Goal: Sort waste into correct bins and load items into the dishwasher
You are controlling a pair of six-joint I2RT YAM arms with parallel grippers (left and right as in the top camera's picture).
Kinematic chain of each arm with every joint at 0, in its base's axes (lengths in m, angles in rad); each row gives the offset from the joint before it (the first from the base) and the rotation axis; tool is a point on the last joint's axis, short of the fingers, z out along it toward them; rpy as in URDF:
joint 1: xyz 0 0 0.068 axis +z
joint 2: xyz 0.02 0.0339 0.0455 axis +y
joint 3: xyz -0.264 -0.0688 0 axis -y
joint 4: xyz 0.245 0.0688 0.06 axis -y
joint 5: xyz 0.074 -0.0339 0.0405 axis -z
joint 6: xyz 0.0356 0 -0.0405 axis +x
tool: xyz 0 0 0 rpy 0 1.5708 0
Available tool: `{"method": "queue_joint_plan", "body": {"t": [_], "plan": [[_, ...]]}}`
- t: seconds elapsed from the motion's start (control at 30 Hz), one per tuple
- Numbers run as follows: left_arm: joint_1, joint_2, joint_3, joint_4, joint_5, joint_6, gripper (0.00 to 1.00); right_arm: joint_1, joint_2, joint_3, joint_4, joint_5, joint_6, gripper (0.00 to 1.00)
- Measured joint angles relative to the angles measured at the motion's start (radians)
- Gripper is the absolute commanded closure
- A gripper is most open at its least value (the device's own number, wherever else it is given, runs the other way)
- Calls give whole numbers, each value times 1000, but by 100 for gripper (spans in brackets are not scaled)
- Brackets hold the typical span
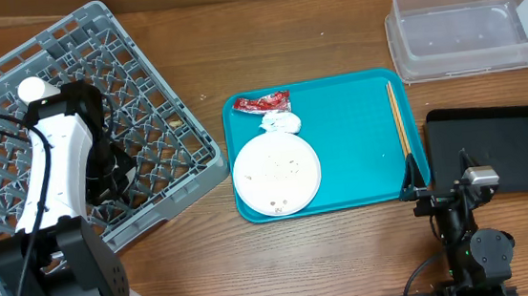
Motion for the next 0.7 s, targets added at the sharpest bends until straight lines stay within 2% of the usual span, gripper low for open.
{"method": "queue_joint_plan", "body": {"t": [0.3, 0.7], "plan": [[0, 0, 0, 12, 26, 12, 96, 0, 0, 0, 0, 0, 1, 0], [0, -1, -2, 46, -37, -19, 96, 0, 0, 0, 0, 0, 0, 0]]}}
